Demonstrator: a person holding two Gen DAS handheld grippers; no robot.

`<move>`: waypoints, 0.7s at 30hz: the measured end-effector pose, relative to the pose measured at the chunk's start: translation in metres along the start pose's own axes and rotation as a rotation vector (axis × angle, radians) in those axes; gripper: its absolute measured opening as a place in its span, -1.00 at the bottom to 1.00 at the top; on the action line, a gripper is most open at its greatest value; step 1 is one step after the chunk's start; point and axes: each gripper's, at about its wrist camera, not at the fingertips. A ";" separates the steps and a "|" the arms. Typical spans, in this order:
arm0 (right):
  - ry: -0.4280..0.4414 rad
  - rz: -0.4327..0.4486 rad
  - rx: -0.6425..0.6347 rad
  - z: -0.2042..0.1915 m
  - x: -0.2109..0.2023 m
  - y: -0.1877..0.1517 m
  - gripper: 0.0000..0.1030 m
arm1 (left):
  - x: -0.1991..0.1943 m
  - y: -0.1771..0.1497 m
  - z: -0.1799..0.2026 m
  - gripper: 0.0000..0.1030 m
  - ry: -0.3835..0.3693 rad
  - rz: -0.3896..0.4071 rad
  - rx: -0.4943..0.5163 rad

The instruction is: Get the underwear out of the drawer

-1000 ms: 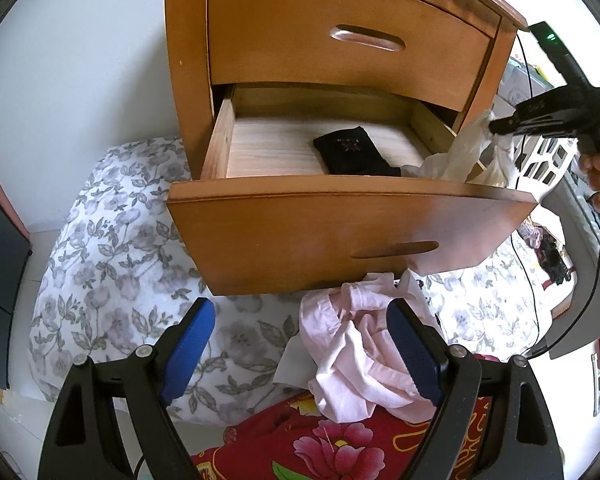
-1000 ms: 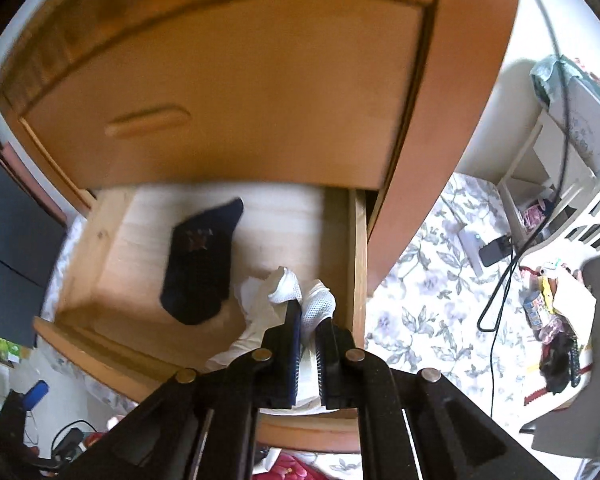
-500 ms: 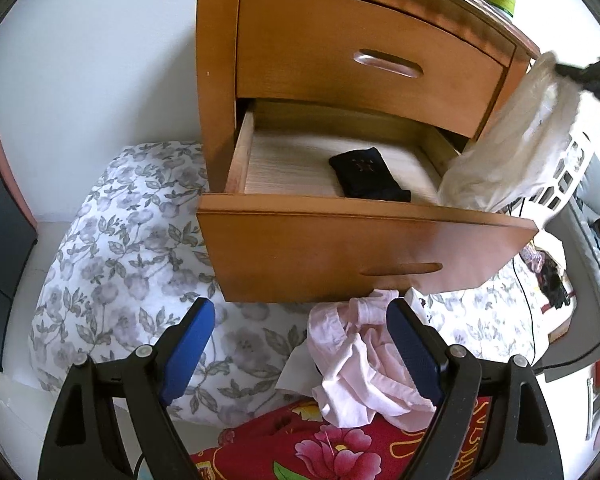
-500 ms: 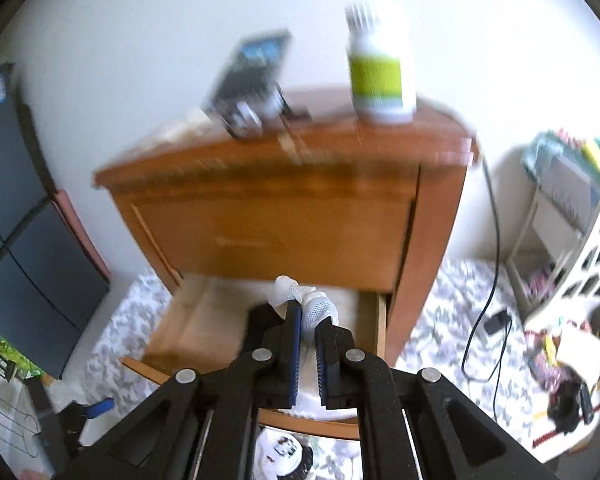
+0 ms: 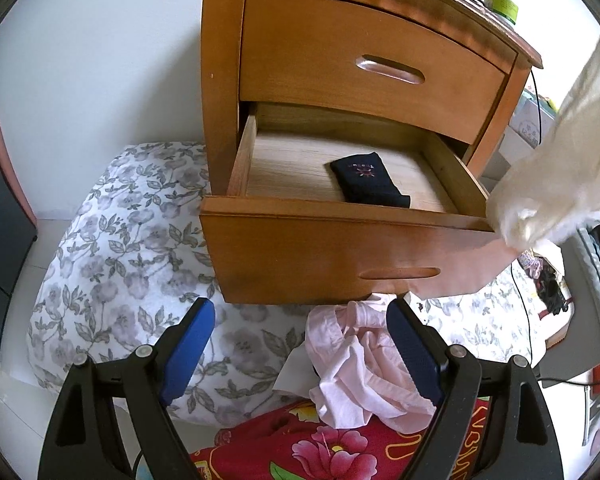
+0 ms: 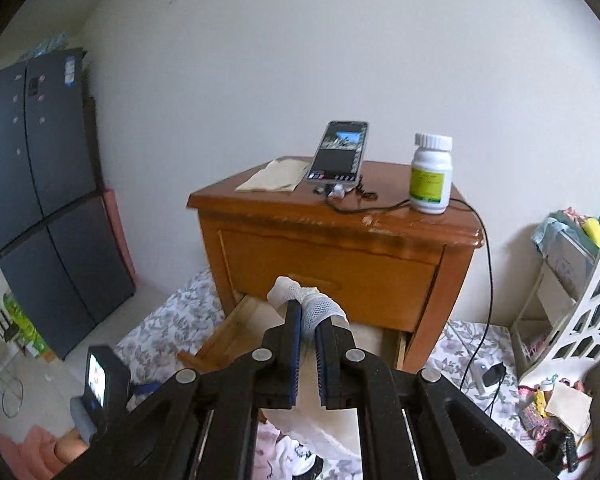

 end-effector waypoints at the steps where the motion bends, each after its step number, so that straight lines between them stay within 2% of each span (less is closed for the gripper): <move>1: 0.004 -0.009 -0.005 -0.002 0.002 -0.005 -0.86 | 0.000 0.000 0.000 0.71 0.000 0.000 0.000; 7: 0.047 -0.120 0.002 -0.015 0.031 -0.040 -0.86 | 0.000 0.000 0.000 0.71 0.001 0.000 -0.001; 12: 0.097 -0.247 0.004 -0.031 0.071 -0.080 -0.86 | 0.000 0.000 0.000 0.71 0.000 -0.005 0.001; 21: 0.125 -0.458 0.010 -0.056 0.149 -0.147 -0.85 | 0.003 -0.001 0.000 0.71 0.002 -0.012 0.001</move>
Point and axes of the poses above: each gripper's, at about its wrist camera, not at the fingertips, and x roughly the way its jaws point, z to its right, y to its top, and after that the axes turned 3 degrees about -y, right-handed
